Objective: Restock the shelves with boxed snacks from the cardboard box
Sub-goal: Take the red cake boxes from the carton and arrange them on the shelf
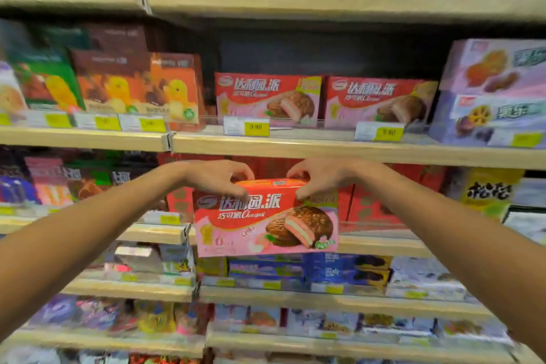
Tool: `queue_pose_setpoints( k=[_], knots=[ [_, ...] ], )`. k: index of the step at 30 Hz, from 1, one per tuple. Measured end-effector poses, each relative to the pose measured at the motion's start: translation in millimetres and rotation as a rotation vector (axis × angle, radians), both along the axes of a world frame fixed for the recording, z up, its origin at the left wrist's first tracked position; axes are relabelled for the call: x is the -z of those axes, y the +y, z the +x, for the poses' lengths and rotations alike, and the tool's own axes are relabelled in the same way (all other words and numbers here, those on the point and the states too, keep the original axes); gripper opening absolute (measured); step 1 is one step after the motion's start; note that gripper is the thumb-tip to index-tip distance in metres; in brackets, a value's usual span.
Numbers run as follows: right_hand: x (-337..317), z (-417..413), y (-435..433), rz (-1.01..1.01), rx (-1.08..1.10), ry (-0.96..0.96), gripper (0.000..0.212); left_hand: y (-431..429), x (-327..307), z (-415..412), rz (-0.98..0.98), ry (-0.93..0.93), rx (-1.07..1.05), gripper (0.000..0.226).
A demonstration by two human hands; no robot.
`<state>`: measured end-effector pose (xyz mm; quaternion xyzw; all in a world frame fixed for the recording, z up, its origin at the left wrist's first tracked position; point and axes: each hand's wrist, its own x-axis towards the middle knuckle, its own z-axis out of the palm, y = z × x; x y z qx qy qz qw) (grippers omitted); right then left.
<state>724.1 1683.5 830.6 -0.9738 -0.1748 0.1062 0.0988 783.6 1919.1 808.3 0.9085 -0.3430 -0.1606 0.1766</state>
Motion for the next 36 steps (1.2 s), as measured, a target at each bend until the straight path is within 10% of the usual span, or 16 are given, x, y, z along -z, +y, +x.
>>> queue_pose_setpoints(
  k=[10, 21, 36],
  knots=[
    [-110, -12, -14, 0.170, 0.083, -0.416, 0.064, -11, -137, -7, -0.134, -0.324, -0.038, 0.036],
    [-146, 1, -27, -0.032, 0.062, -0.953, 0.075, -28, -183, 0, -0.118, -0.988, -0.060, 0.072],
    [-91, 55, -22, -0.037, 0.181, -0.809, 0.067, -43, -126, 47, -0.009, -0.890, -0.174, 0.073]
  ],
)
